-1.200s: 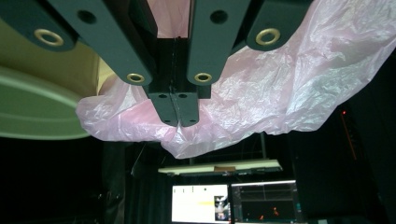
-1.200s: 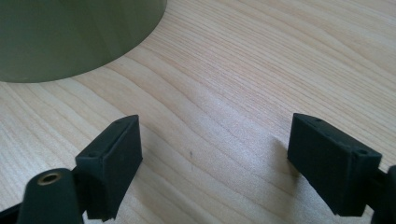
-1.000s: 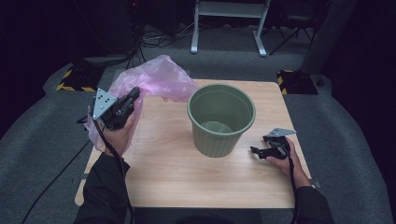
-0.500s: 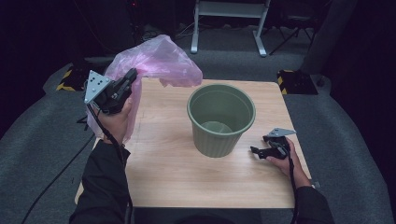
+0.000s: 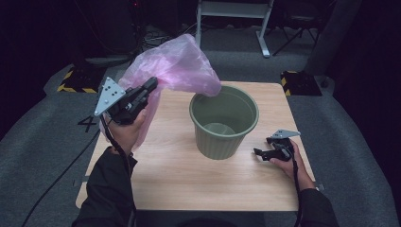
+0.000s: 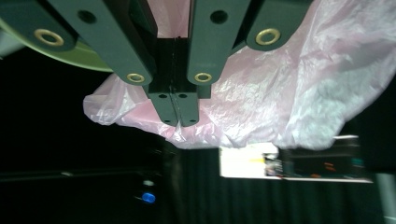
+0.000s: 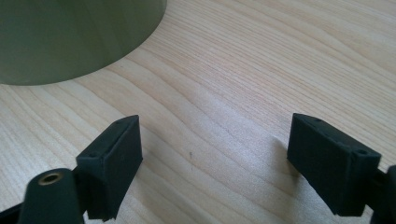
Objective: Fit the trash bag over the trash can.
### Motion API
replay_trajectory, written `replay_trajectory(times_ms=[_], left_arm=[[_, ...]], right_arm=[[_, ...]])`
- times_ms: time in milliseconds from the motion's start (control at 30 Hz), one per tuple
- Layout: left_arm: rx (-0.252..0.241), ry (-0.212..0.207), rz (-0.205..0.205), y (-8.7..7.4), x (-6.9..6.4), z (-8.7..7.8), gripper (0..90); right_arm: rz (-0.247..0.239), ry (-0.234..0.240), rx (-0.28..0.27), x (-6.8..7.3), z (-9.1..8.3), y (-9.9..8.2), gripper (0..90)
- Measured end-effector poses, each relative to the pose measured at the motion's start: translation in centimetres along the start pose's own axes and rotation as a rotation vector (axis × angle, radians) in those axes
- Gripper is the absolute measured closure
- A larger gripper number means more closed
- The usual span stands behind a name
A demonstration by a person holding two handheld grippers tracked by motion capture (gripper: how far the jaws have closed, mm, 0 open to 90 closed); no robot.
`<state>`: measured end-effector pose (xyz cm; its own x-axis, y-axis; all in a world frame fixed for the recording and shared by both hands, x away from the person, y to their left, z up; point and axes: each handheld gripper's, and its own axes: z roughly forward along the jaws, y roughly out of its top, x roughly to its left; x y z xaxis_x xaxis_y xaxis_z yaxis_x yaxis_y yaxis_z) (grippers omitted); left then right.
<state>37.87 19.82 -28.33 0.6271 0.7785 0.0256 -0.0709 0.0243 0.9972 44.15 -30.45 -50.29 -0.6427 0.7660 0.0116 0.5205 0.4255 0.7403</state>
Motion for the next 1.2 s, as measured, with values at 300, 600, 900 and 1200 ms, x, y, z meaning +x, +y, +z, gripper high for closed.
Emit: replay_trajectory(times_ms=[300,600,900,1200], left_arm=[[-0.017,-0.098,0.032,0.1,-2.0,-0.5,90.0],[-0.033,-0.158,0.091,1.5,-3.6,-1.1,90.0],[0.021,-0.223,0.050,-0.1,-3.4,-0.2,90.0],[0.074,-0.281,0.068,-0.6,-3.9,-0.7,90.0]], right_arm=[[0.071,0.019,-0.101,-1.0,-2.2,0.5,23.4],[0.075,0.006,-0.098,-1.3,-2.4,0.4,23.4],[0.062,0.026,-0.151,-0.8,-3.7,1.3,23.6],[0.012,0.009,-0.345,0.5,-9.2,4.3,25.7]])
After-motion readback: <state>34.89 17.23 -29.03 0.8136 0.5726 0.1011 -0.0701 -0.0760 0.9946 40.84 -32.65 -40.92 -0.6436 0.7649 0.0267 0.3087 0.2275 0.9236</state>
